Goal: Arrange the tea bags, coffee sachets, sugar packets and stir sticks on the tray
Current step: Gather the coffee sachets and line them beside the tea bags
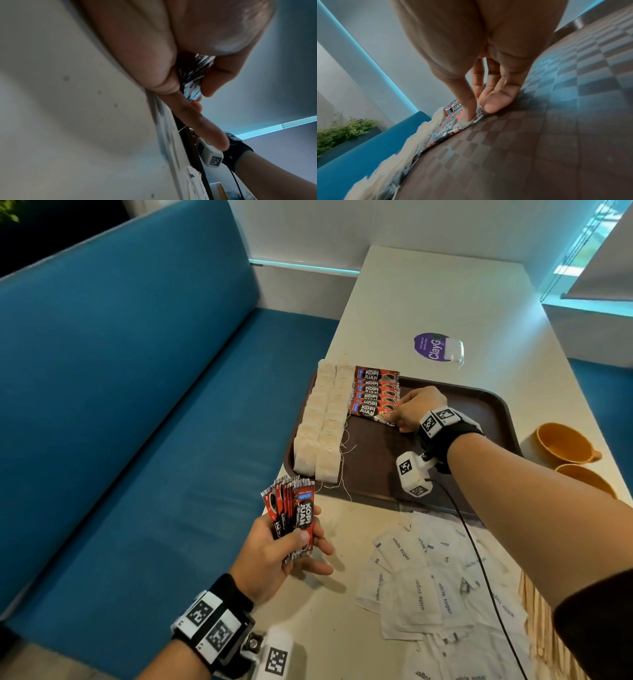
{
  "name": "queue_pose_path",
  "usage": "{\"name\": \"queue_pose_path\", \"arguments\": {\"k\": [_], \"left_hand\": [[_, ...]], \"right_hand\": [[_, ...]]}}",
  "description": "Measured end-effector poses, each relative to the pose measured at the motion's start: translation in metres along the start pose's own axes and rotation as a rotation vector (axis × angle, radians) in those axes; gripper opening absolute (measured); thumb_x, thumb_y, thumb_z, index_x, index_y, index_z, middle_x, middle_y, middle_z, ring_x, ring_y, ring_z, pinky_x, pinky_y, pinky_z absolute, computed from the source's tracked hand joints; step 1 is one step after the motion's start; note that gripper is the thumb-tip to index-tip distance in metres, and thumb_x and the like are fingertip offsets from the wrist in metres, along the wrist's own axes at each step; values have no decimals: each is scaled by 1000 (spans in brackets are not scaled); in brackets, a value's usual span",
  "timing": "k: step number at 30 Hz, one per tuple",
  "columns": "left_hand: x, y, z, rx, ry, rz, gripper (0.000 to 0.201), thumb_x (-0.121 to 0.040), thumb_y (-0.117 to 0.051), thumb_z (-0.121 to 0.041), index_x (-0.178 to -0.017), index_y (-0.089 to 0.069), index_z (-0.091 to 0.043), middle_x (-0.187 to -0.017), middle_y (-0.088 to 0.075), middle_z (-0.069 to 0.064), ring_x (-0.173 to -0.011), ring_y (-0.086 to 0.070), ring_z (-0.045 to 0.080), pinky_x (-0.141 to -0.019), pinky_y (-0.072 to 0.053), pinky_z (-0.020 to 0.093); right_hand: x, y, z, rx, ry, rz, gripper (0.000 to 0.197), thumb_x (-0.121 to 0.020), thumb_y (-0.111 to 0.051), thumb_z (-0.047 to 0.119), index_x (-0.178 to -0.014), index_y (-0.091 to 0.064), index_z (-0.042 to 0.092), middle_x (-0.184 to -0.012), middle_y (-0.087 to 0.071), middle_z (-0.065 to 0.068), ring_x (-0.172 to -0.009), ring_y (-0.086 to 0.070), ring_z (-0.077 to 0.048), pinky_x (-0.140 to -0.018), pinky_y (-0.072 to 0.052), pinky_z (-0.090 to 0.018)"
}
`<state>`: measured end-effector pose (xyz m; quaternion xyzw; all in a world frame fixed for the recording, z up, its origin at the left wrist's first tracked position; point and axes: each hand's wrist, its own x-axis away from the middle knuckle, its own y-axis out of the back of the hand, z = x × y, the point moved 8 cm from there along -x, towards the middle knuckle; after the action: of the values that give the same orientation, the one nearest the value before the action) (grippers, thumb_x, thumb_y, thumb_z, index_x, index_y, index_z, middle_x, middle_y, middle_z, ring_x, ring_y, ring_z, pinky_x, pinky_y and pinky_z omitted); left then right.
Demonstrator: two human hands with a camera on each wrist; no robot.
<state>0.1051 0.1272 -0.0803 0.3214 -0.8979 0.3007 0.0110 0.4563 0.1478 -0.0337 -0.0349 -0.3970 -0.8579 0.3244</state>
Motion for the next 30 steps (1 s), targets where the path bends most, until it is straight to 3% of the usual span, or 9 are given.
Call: {"name": "queue_pose_path", "arguments": {"k": [5,9,16,20,22,25,27,30], "left_hand": [[0,0,0,8,4,11,37,-87,-57,0,-124,-54,4,-96,-61,21,-88,-66,39,-63,-61,50],[-1,0,1,7,1,18,40,-86,-58,1,-126,-53,4,-97,-60,22,-89,-66,40,-65,-61,50],[-1,5,2,-18,3,-28,36,-86,-59,-2,-121,-57,5,-103,-61,24,-93,-66,48,-66,-61,51],[1,4,0,-137,0,-59,31,-89,-64,-9,-117,-58,4,-103,-70,23,-98,-63,61,-76,-53,63],[3,-2,-5,-121,-9,-65,33,-88,-67,-7,-116,-56,7,-99,-71,24,-100,-66,56,-69,-62,52],[6,-9,-8,-106,-11,-66,27,-94,-65,2,-119,-55,6,-106,-69,28,-101,-69,52,-64,-64,47],[8,-9,-9,-108,-13,-77,28,-94,-61,5,-121,-56,4,-110,-68,30,-101,-69,51,-63,-64,47],[8,-11,-10,-128,-15,-89,31,-92,-64,5,-122,-59,3,-110,-69,31,-95,-71,51,-60,-63,45]], "right_hand": [[-1,3,-4,-66,-39,13,35,-68,-95,16,-94,-73,8,-88,-75,-9,-71,-72,-20,-64,-63,-30],[-1,6,-6,-111,-51,15,36,-69,-94,21,-95,-73,8,-88,-76,-11,-75,-74,-20,-72,-65,-35],[22,20,-3,-107,14,-28,23,-82,-85,27,-91,-72,10,-91,-76,-13,-66,-67,-20,-65,-64,-34],[61,29,11,-88,151,2,14,-87,-80,23,-87,-73,12,-88,-76,-12,-64,-66,-20,-70,-65,-40],[92,28,17,-122,210,43,11,-86,-80,21,-88,-74,12,-79,-71,-5,-62,-65,-19,-75,-64,-42],[146,15,16,-228,260,142,6,-88,-77,14,-90,-74,9,-73,-66,0,-56,-62,-18,-65,-59,-41],[181,-4,7,-311,249,245,8,-89,-76,10,-95,-72,7,-76,-67,-2,-56,-60,-16,-59,-56,-36],[216,-35,-15,-313,202,326,24,-89,-77,12,-112,-67,11,-93,-72,-11,-62,-65,-17,-59,-57,-32]]}}
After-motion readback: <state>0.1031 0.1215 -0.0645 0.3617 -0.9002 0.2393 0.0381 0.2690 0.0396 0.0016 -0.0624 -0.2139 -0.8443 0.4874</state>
